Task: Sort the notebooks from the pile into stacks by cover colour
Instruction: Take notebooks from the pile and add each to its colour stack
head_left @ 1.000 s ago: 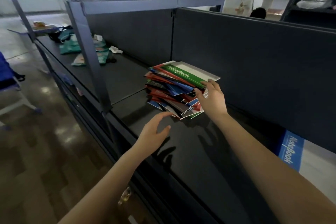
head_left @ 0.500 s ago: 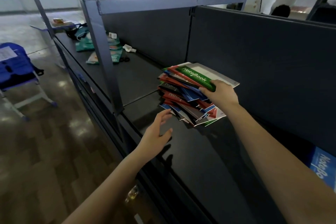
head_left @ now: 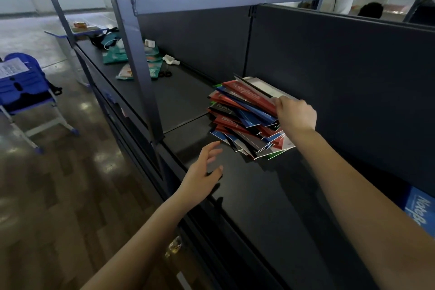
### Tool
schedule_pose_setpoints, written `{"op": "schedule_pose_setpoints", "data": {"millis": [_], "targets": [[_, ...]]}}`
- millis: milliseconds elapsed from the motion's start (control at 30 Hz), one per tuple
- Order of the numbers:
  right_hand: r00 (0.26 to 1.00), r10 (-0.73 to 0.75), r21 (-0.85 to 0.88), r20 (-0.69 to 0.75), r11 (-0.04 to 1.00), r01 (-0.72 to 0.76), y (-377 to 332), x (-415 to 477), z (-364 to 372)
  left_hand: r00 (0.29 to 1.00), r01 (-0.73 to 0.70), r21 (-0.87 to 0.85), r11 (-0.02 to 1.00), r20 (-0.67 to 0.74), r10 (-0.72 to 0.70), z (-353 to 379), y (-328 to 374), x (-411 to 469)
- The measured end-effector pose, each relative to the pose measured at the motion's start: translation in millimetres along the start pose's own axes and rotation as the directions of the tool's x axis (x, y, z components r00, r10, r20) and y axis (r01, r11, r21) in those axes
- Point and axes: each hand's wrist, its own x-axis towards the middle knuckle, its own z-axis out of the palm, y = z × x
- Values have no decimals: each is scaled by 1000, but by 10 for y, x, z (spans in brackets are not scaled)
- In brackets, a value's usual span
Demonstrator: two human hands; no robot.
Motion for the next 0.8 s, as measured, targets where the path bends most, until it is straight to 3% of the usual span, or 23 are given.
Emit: {"op": "schedule_pose_setpoints", "data": {"millis": [233,400,500,667,800], "targets": [[997,20,97,73,995,-27,-10,-57,4,1000,2,-12,1000,5,-2,4,-6,-72],[997,54,48,57,997,-57,-15,39,29,1000,2,-1,1000,9,-2,-40,-18,-113],[990,89,155,105,982,-105,82,69,3,1000,4,4,1000,-2,-4,-77,-26,-128],[973,22,273,231,958,-87,187,37,-57,1000,23,8,1000,-3,-23,-61,-56,-141],[974,-29,282,227,959,-37,189,23,-47,999,19,0,1000,32,-19,24,-39,-129]]}}
